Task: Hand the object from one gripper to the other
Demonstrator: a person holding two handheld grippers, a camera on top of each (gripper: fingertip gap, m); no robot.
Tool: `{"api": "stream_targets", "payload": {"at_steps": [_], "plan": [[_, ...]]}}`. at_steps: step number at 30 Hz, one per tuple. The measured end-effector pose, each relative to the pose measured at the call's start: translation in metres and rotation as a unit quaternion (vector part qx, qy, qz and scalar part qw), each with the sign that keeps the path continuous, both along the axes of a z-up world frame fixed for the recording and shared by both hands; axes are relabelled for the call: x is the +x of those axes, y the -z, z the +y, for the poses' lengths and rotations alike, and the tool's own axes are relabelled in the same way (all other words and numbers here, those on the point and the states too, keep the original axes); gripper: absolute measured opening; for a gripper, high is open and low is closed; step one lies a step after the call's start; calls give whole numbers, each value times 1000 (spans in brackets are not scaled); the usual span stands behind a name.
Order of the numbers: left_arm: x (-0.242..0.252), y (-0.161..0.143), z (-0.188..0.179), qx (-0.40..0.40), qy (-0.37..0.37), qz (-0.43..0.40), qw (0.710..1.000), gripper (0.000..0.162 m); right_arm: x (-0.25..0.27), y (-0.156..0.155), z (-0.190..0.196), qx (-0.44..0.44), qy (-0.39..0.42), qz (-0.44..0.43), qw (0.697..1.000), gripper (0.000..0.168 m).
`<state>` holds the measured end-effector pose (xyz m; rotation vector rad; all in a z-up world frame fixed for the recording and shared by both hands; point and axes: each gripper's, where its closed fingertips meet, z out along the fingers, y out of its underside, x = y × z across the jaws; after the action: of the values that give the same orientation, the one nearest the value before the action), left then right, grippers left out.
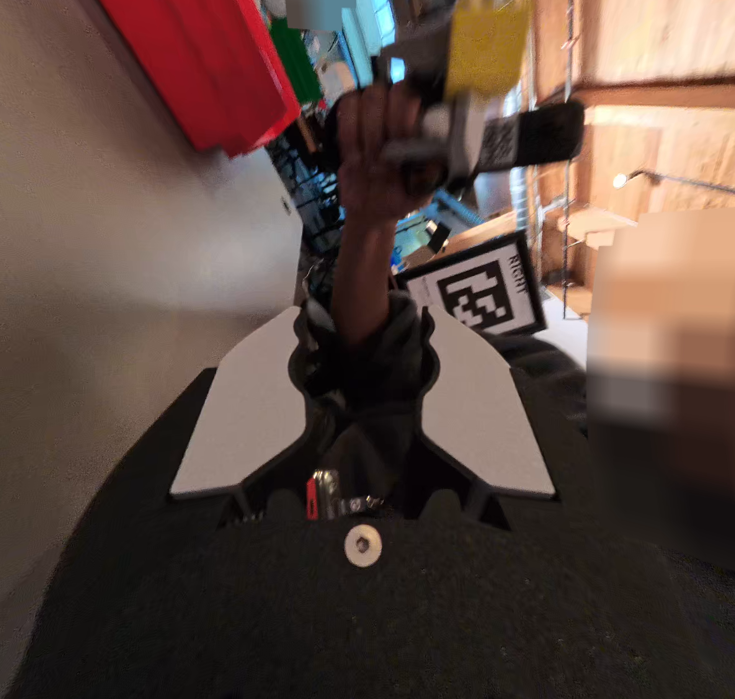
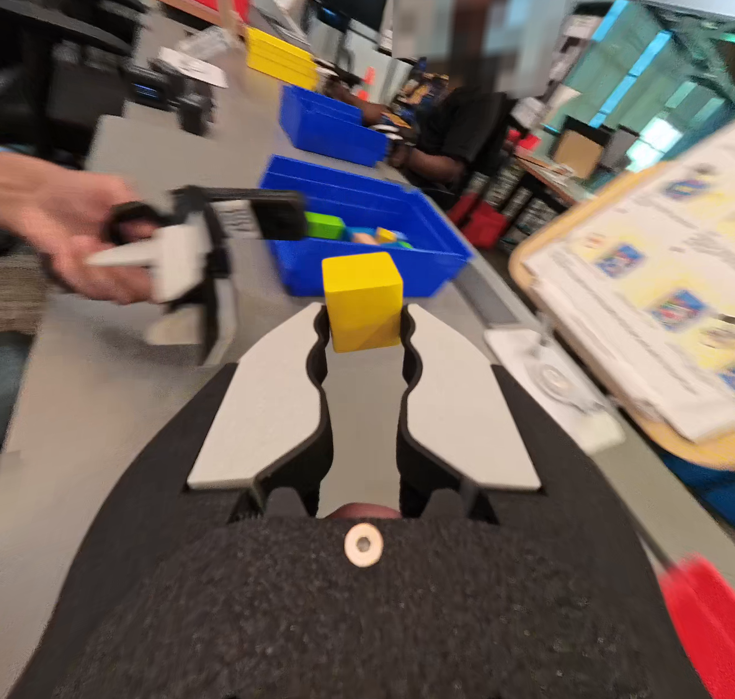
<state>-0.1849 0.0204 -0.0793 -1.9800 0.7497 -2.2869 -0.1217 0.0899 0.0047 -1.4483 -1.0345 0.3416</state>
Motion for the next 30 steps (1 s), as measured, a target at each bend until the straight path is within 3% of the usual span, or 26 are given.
{"api": "stream_targets", "payload": {"at_steps": [3,5,8,10,12,15,21,27,30], "plan": [[-2,17,-13,13,-8,24,1000,46,77,-31,17,-27,96,8,995,34],[-3,6,-19,0,13,-4,1000,46,133,-27,26,-89,163,0,983,34],[-4,1,-23,27,29,-8,999,46,215,21,32,-208,285,-49,934,35],[-3,12,-24,62,27,23,997,46,249,75,22,-335,329,-97,878,34],[-2,17,-24,85,24,43,995,45,260,122,9,-427,319,-149,833,34],[-1,14,-25,88,24,41,995,45,248,162,5,-499,281,-192,797,34],[-1,21,-22,97,16,58,993,44,243,191,7,-561,268,-272,735,34],[-2,33,-23,145,16,91,985,43,240,200,6,-561,259,-287,732,35],[-2,32,-19,191,0,107,976,42,238,193,8,-532,243,-266,766,41]]}}
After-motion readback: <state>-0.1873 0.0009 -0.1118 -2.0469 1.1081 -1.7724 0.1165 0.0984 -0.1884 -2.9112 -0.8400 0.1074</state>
